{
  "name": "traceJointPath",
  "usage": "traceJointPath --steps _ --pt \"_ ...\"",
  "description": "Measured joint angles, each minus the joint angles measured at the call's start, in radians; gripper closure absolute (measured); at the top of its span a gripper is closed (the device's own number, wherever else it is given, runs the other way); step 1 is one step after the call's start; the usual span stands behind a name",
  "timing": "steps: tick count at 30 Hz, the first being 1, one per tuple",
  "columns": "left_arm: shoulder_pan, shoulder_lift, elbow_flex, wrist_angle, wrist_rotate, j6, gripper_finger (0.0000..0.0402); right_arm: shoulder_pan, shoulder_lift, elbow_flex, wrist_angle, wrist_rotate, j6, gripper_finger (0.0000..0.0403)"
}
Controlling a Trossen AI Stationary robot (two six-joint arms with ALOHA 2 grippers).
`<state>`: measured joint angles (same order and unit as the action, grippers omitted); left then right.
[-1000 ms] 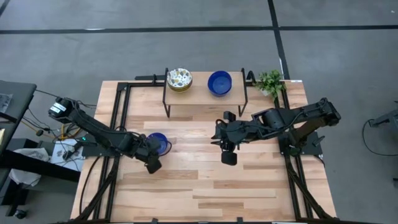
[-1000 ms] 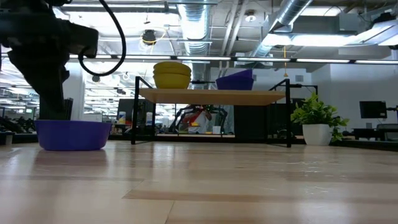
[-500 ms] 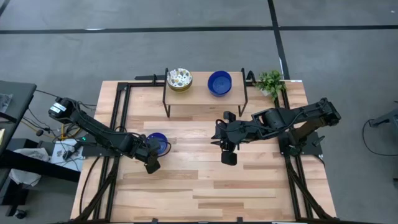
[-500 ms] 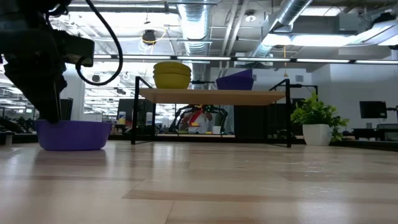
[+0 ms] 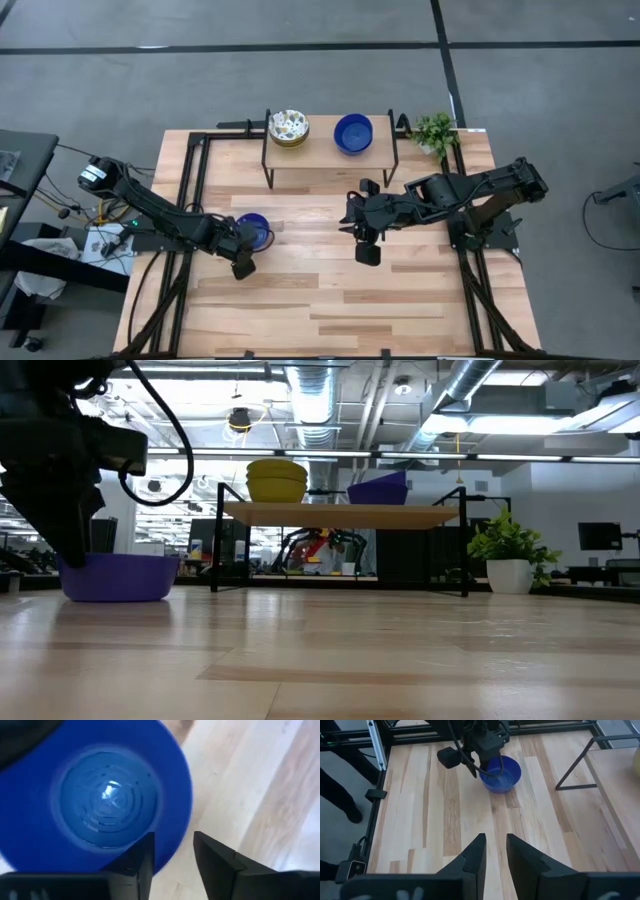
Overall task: Pick & Place Mini bowls
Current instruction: Stack the blue bowl on top of the blue bowl on the shelf
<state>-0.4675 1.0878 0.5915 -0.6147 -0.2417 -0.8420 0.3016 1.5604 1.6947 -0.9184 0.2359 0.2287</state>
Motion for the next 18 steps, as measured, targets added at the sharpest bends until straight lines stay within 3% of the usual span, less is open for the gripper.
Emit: traceJointPath --steps 9,18 --pt "-0.007 -0.001 0.001 0.031 0.052 0.034 0.0388 -0.001 0.000 0.000 0.000 0.000 0.000 0.0336" --pt "-0.039 -0.001 0.002 0.156 0.045 0.045 0.0393 -0.001 0.000 0.000 0.014 0.002 0.000 0.0336"
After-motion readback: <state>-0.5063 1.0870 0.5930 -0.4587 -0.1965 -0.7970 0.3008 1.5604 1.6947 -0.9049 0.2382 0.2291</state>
